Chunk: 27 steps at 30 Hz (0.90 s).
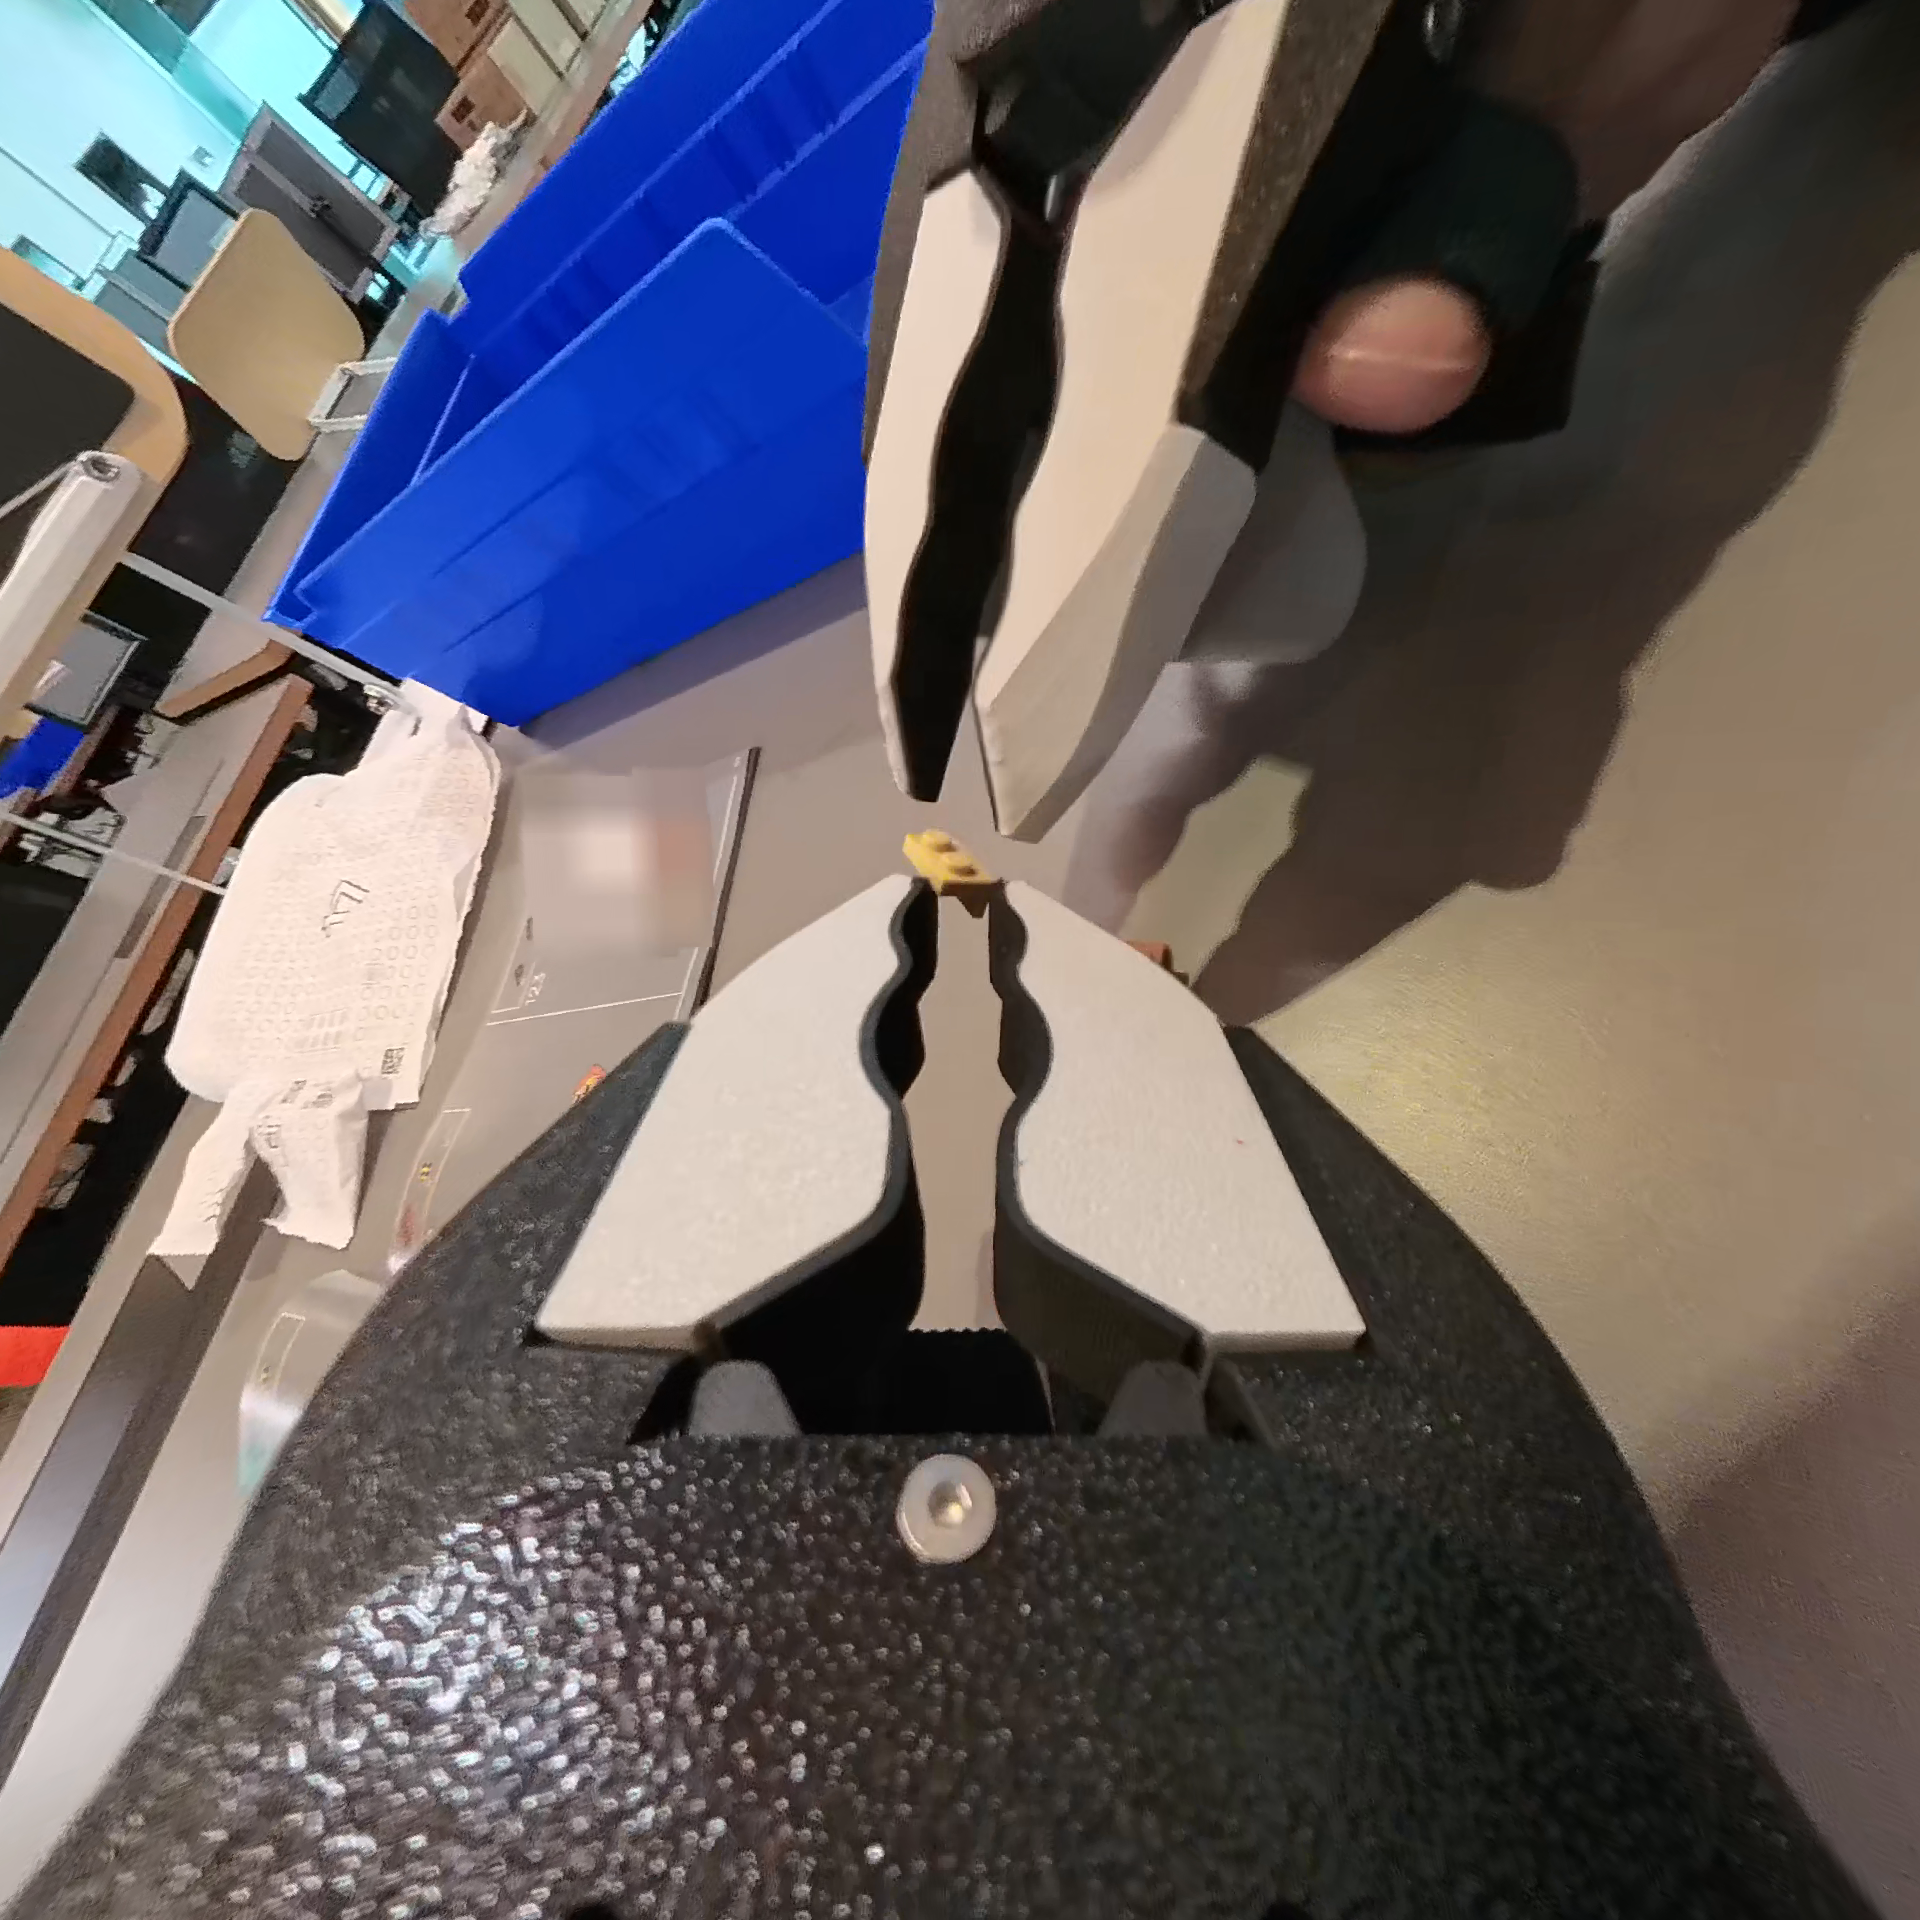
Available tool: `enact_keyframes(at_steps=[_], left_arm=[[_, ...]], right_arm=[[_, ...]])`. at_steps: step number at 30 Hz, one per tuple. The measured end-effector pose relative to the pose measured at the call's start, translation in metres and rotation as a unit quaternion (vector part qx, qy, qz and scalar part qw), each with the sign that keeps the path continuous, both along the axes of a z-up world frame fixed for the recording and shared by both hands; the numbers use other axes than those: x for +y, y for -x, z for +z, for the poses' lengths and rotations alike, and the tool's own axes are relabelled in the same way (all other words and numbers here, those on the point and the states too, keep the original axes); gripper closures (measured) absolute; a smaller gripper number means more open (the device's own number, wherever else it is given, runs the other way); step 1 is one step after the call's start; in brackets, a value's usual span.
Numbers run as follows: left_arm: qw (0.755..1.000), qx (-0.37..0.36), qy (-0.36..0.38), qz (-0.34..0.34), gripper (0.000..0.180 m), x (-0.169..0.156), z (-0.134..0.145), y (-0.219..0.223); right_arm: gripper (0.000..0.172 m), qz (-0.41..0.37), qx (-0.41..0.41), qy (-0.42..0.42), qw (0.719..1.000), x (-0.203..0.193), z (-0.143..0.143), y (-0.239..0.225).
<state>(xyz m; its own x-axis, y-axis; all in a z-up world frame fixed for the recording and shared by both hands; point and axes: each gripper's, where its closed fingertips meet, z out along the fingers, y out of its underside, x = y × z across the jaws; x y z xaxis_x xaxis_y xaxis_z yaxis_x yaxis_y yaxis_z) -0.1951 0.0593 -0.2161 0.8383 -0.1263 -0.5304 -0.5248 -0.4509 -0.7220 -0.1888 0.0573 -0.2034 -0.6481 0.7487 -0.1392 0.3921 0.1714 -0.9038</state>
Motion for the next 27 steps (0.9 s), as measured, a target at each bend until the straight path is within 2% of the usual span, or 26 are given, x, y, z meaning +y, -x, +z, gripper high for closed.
enact_keyframes(at_steps=[12, 21, 27], left_arm=[[0.997, 0.083, 0.006, 0.004, 0.171, 0.002, -0.001, -0.003], [0.985, 0.167, 0.000, -0.038, 0.171, 0.002, 0.002, -0.012], [0.988, 0.149, -0.003, -0.052, 0.171, 0.002, 0.001, -0.016]], right_arm=[[0.150, 0.001, -0.021, 0.020, 1.000, -0.004, -0.004, -0.001], [0.155, 0.045, -0.040, 0.046, 0.997, -0.009, -0.002, -0.008], [0.157, 0.066, -0.025, 0.022, 0.997, -0.010, -0.003, -0.011]])
